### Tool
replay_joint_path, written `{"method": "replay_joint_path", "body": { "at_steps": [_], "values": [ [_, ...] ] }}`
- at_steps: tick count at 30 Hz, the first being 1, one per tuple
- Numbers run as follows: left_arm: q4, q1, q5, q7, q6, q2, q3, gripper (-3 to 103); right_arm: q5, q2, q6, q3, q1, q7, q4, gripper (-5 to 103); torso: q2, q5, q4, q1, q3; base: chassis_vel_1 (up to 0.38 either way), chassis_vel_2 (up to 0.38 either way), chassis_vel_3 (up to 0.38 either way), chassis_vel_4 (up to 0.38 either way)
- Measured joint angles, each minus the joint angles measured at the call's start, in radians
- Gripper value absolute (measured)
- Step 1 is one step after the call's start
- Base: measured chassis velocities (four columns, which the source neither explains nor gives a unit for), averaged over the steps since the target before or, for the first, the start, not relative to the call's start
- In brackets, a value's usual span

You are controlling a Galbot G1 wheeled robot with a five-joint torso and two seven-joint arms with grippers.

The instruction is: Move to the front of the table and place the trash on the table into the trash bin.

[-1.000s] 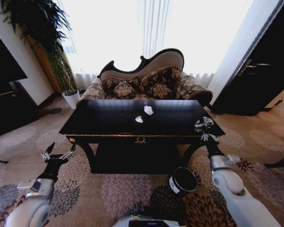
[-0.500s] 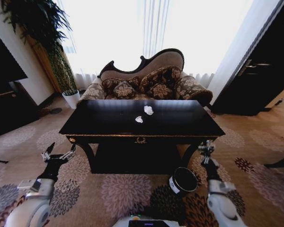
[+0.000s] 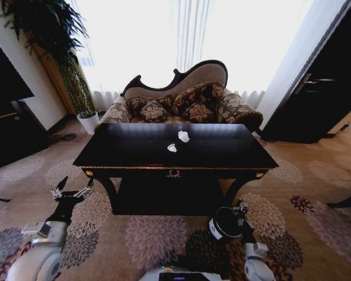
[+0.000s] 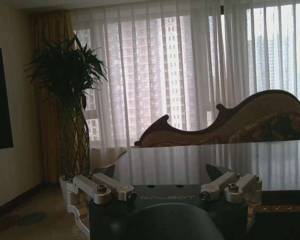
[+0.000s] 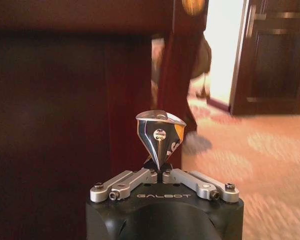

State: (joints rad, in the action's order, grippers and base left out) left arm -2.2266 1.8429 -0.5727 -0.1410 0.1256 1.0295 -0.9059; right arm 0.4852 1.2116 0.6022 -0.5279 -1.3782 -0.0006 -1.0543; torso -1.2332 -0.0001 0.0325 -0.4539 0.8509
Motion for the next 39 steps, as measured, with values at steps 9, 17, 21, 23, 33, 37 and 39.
{"method": "replay_joint_path", "body": {
  "at_steps": [9,17,21,23,33,37,39],
  "values": [
    [0.0,0.0,0.0,0.0,0.0,0.0,0.0,100,-0.105,-0.028,0.028,0.06,0.217,0.026,0.306,0,0.0,-0.0003,-0.0002,0.0,0.0,0.0,0.0,0.0,0.0],
    [0.0,0.0,0.0,0.0,0.0,0.0,0.0,100,-0.134,-0.021,0.019,0.068,0.285,0.032,0.372,0,0.0,-0.0001,-0.0002,0.0,0.0,0.0,0.0,0.0,0.0],
    [0.0,0.0,0.0,0.0,0.0,0.0,0.0,100,-0.131,-0.017,0.012,0.072,0.27,0.031,0.368,0,0.0,-0.0001,0.0001,0.0,0.0,0.0,0.0,0.0,0.0],
    [0.0,0.0,0.0,0.0,0.0,0.0,0.0,100,-0.133,-0.015,0.011,0.075,0.266,0.031,0.367,0,0.0,0.0,0.0003,0.0,0.0,0.0,0.0,0.0,0.0],
    [0.0,0.0,0.0,0.0,0.0,0.0,0.0,100,-0.17,0.012,0.01,0.077,0.273,0.038,0.368,33,0.0,-0.0001,-0.0001,0.0,0.0,0.0,0.0,0.0,0.0],
    [0.0,0.0,0.0,0.0,0.0,0.0,0.0,100,-0.171,0.019,0.007,0.076,0.267,0.043,0.346,49,0.0,-0.0001,0.0,0.0,0.0,0.0,0.0,0.0,0.0],
    [0.0,0.0,0.0,0.0,0.0,0.0,0.0,100,-0.17,0.02,0.006,0.076,0.264,0.044,0.34,54,0.0,-0.0002,-0.0001,0.0,0.0,0.0,0.0,0.0,0.0]
  ]
}}
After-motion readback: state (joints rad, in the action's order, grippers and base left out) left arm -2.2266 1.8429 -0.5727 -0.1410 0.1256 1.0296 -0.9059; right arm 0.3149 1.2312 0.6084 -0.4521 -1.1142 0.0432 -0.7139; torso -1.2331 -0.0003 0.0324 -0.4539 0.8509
